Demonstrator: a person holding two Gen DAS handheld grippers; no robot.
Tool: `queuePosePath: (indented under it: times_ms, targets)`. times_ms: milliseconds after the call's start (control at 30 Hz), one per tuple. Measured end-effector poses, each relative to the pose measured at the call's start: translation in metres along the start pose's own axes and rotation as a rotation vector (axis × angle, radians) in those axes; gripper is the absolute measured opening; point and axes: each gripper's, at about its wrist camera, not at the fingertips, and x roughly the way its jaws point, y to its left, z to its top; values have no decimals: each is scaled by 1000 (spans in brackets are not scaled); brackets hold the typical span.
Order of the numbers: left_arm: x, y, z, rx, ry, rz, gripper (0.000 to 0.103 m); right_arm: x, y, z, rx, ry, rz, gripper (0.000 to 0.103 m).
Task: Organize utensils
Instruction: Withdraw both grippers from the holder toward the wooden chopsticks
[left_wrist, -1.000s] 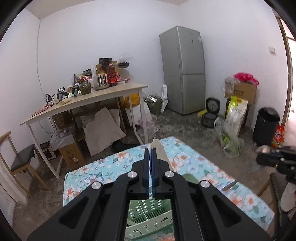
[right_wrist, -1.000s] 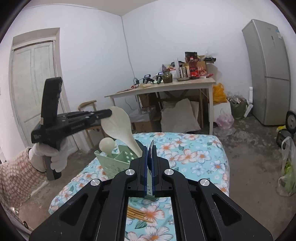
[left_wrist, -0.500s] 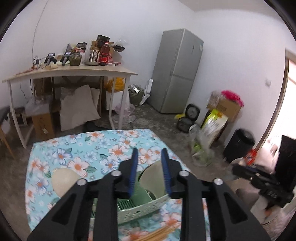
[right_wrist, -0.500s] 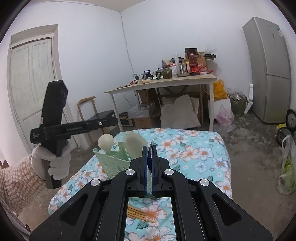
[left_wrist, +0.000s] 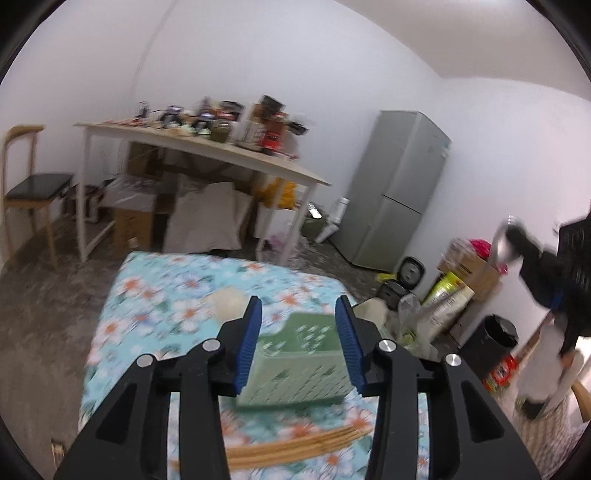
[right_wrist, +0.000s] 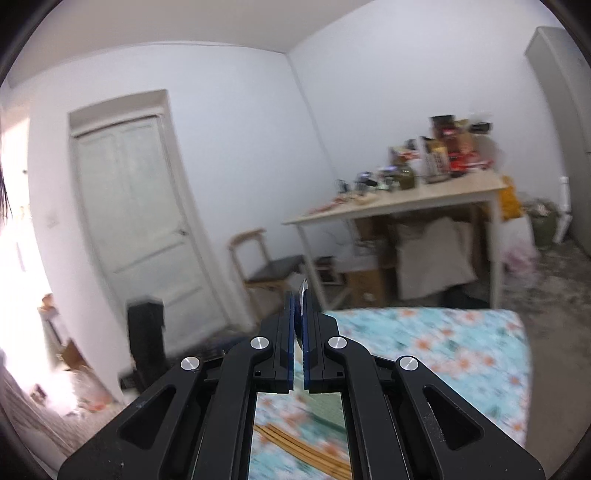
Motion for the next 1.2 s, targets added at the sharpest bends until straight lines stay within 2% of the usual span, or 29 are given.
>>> queuePosePath:
  times_ms: [133, 233, 433, 633, 833, 900, 1200]
  targets:
    - [-23, 30, -24, -83, -5, 31, 40, 38, 10, 16, 0, 26, 64, 2]
    - [-34, 46, -38, -113, -1, 53, 40, 78, 10, 16, 11, 84, 79, 2]
    - [-44, 67, -57, -136, -3, 75, 40, 134, 3, -13, 9, 219, 7, 2]
    - [-40, 69, -76, -117, 19, 65, 40, 161, 1, -48, -42, 321, -70, 2]
    - [-34, 70, -88, -129, 37, 52, 40, 162, 0, -71, -44, 372, -111, 10]
    - [-34, 71, -91, -135, 38, 50, 40, 161, 3, -71, -47, 367, -113, 18]
    - [-39, 64, -96, -124, 47, 56, 40, 127, 13, -65, -20, 306, -113, 23]
